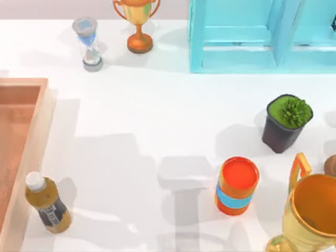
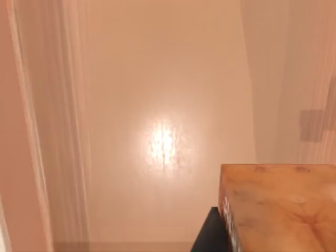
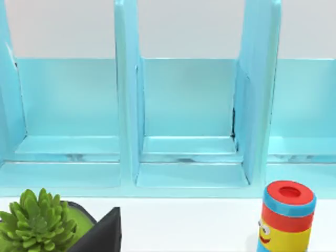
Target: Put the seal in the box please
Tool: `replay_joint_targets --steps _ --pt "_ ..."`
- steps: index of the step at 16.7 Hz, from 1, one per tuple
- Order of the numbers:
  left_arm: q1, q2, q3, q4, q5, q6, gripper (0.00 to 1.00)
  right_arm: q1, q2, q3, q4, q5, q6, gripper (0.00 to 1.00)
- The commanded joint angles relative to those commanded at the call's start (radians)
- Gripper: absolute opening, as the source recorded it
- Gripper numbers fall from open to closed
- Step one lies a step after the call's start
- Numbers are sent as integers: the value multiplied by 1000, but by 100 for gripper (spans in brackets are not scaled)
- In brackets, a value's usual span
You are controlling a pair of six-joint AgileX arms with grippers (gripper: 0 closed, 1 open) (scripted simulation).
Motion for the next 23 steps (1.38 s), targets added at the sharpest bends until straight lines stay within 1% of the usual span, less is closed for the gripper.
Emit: replay_joint_targets --steps 2,7,12,23 --pt "0 4 -36 37 1 2 0 0 0 0 0 0 0 100" --pt "7 19 -204 226 2 3 0 0 0 0 0 0 0 100" --pt "8 22 -226 249 2 3 0 0 0 0 0 0 0 100" --pt "8 22 -226 249 2 3 83 0 0 0 0 0 0 100"
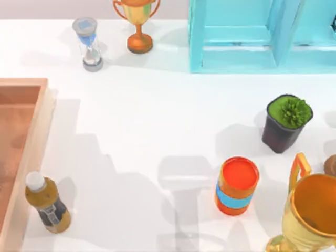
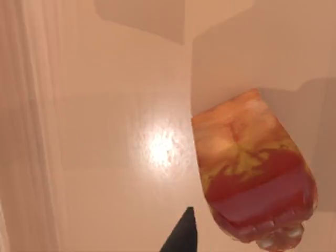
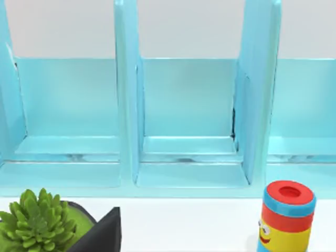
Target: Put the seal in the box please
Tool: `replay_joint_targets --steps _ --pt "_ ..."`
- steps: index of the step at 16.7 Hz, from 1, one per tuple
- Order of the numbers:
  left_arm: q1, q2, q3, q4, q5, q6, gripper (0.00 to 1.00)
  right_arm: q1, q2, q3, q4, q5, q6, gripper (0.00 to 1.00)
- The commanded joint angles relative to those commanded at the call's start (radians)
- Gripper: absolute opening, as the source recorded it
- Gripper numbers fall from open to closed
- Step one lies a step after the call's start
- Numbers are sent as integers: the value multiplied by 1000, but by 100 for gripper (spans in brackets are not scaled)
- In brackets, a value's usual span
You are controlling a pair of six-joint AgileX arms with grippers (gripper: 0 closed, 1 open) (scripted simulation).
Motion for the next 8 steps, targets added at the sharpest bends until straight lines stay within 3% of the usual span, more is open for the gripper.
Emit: replay_joint_targets --steps 2,8 --pt "0 0 0 0 0 0 98 0 0 0 0 0 0 100" --pt "0 0 0 0 0 0 100 0 0 0 0 0 0 100"
